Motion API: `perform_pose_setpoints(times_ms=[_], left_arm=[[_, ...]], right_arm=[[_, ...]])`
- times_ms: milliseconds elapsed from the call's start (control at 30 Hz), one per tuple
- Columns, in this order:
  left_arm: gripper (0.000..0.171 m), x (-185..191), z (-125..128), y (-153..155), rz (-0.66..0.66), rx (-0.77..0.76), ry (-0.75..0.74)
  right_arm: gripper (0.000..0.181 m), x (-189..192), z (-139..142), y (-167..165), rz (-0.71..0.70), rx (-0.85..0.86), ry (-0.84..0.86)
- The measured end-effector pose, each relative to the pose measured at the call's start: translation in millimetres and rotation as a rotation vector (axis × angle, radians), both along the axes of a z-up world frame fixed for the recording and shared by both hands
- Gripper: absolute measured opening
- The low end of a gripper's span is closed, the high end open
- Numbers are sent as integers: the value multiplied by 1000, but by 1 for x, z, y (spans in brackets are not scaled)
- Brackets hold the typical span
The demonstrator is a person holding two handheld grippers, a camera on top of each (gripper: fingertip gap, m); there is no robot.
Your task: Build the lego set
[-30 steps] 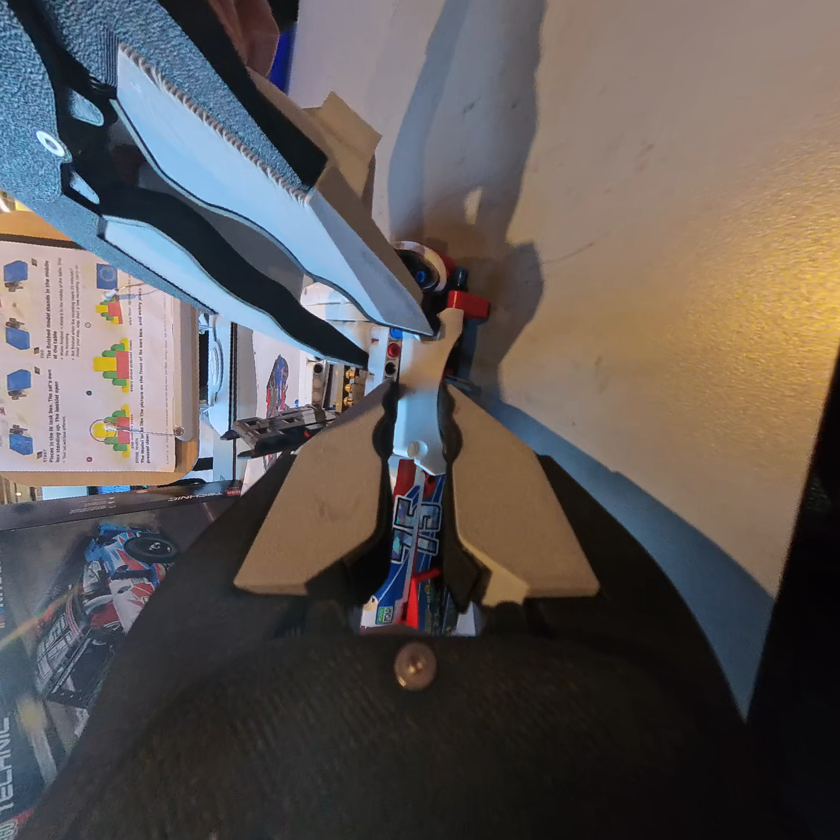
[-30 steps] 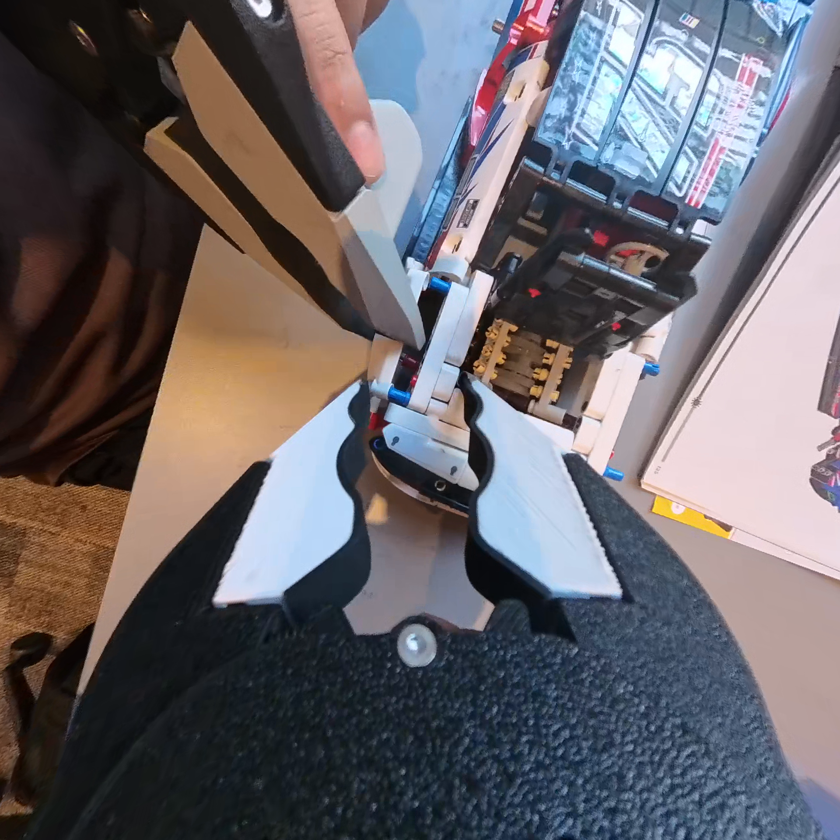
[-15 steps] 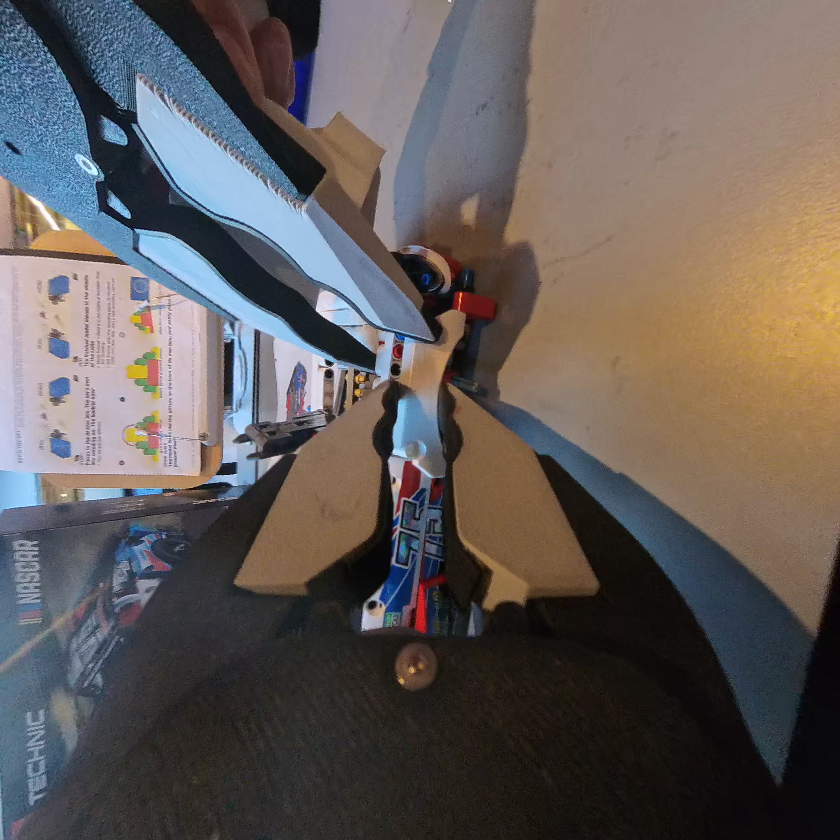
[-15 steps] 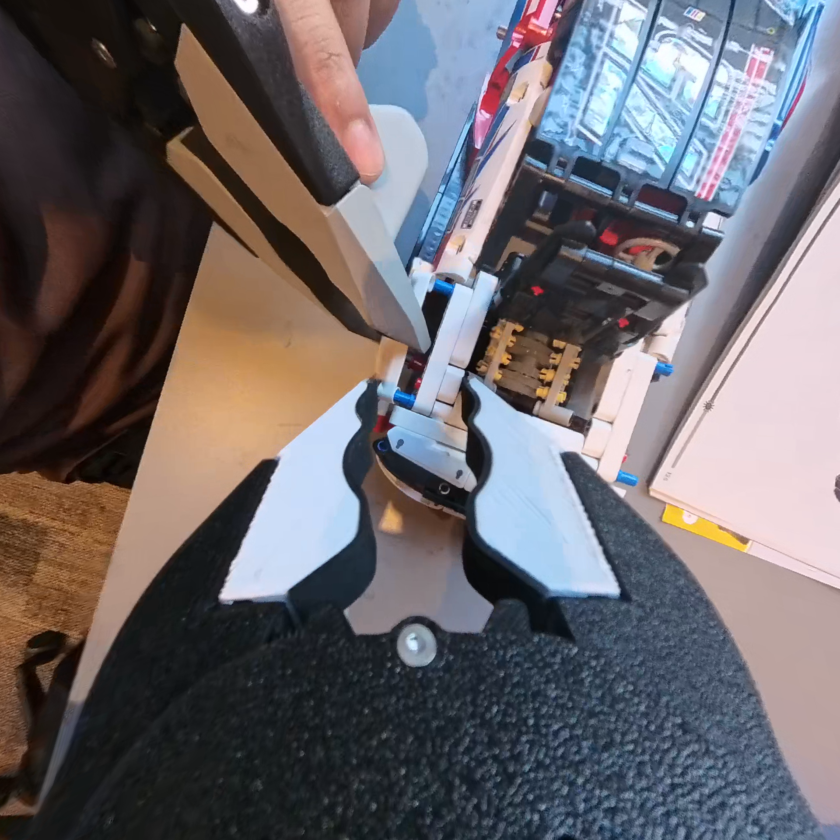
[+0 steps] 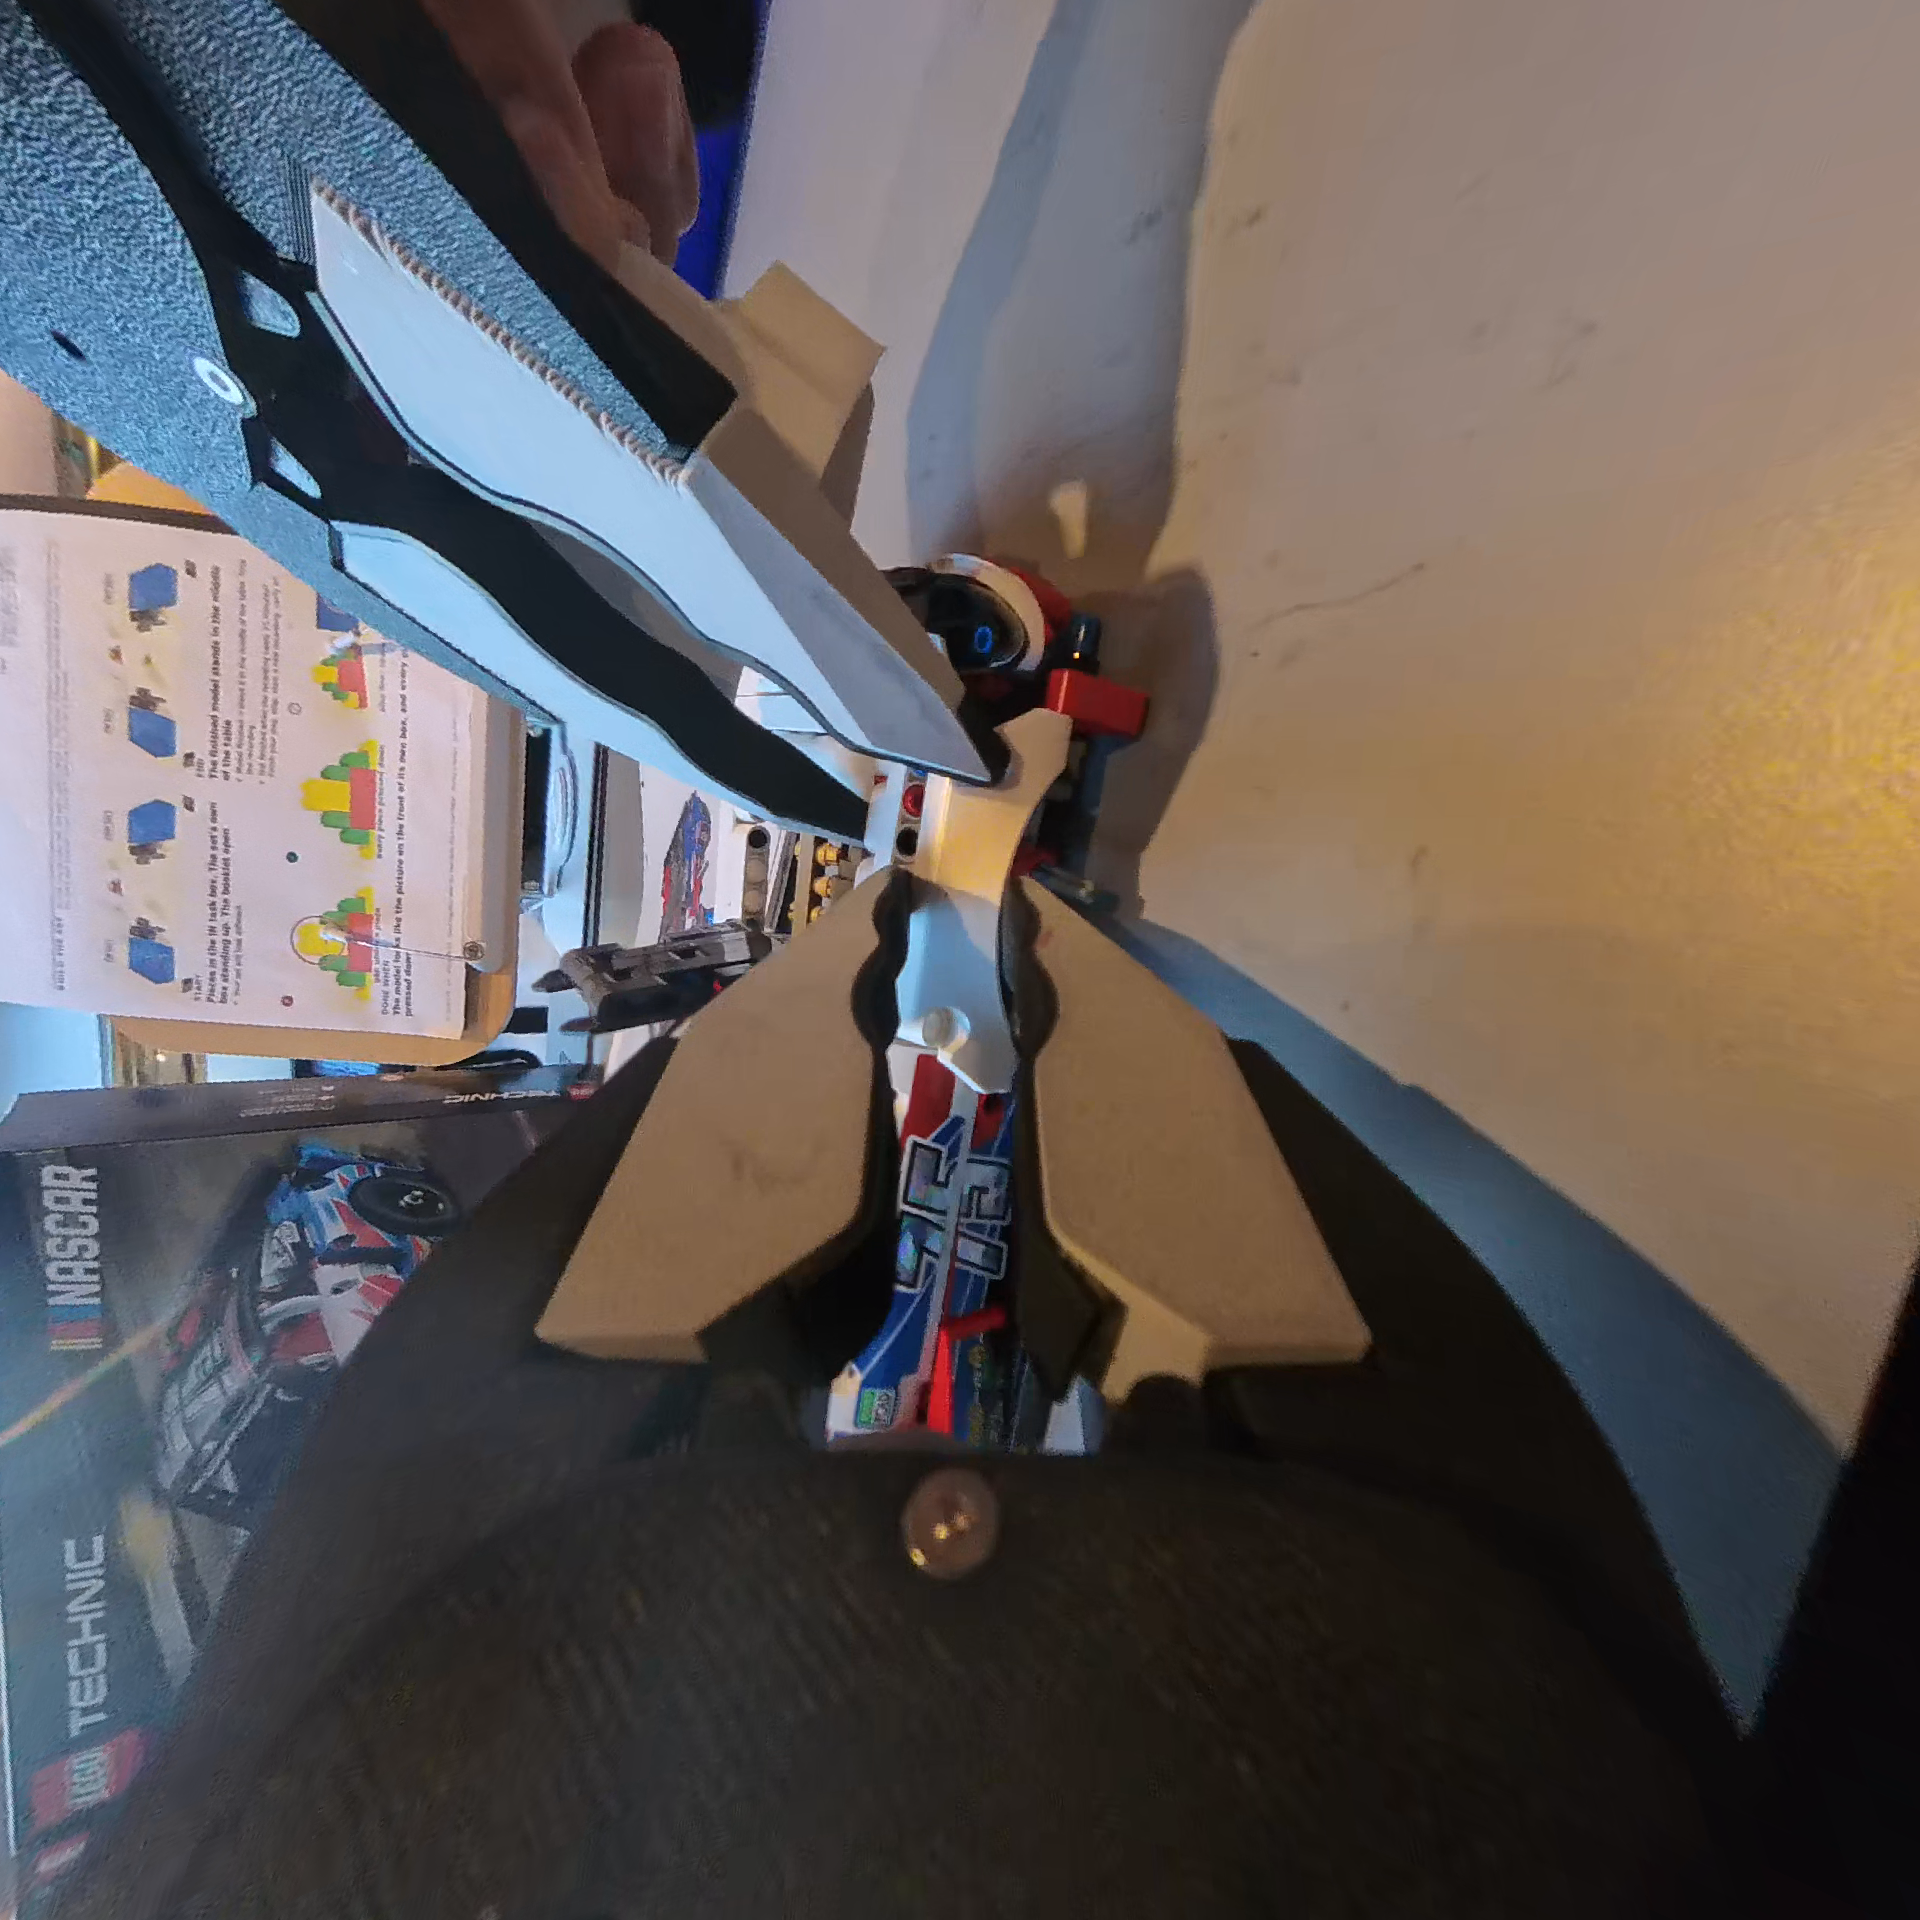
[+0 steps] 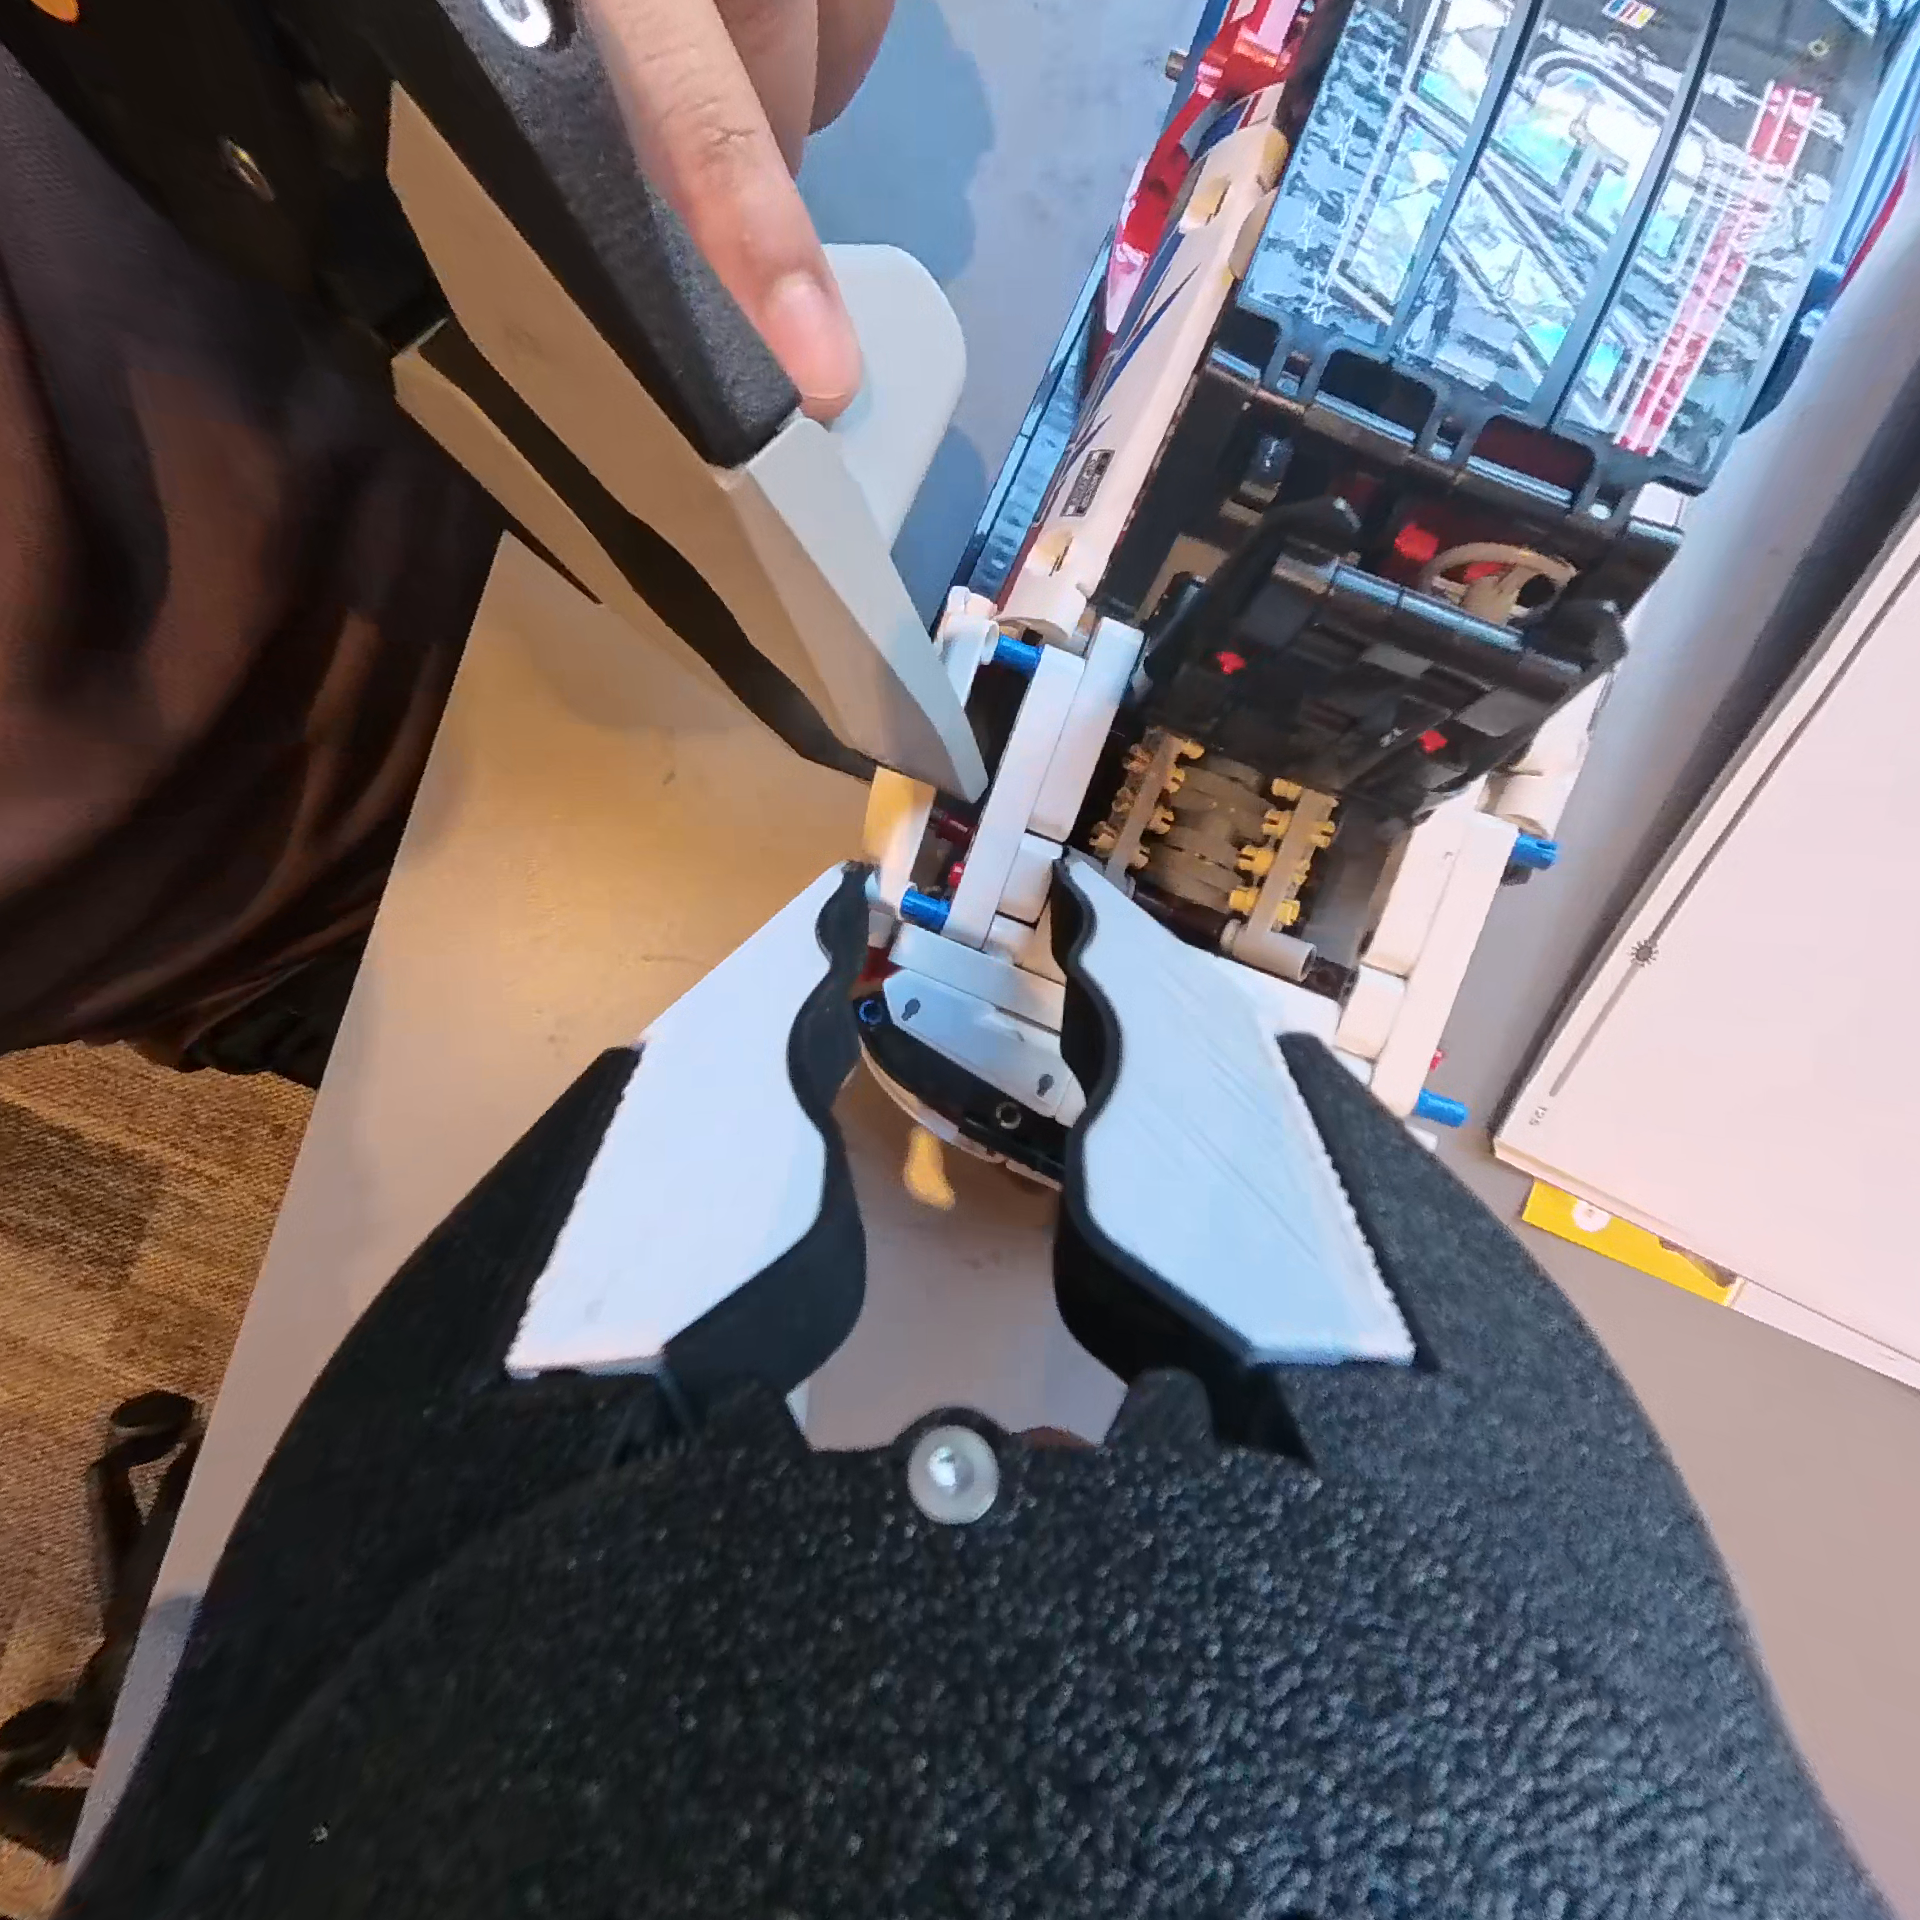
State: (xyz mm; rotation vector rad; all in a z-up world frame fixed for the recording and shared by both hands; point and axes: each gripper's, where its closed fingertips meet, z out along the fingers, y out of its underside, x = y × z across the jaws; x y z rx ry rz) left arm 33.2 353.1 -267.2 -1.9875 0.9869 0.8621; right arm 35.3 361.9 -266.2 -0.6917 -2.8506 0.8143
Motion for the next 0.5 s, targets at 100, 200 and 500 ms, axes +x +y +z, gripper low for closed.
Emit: perform_pose_setpoints(times_ms=[100,200,500], left_arm=[[15,0,-1,0,-31,-6,-37],[15,1,-2,0,-44,-17,-185],[15,0,-2,1,-66,81,3]], right_arm=[[36,0,-1,0,-25,-9,5],[35,0,-1,0,-52,-38,2],[34,1,-2,-1,-76,-20,2]])
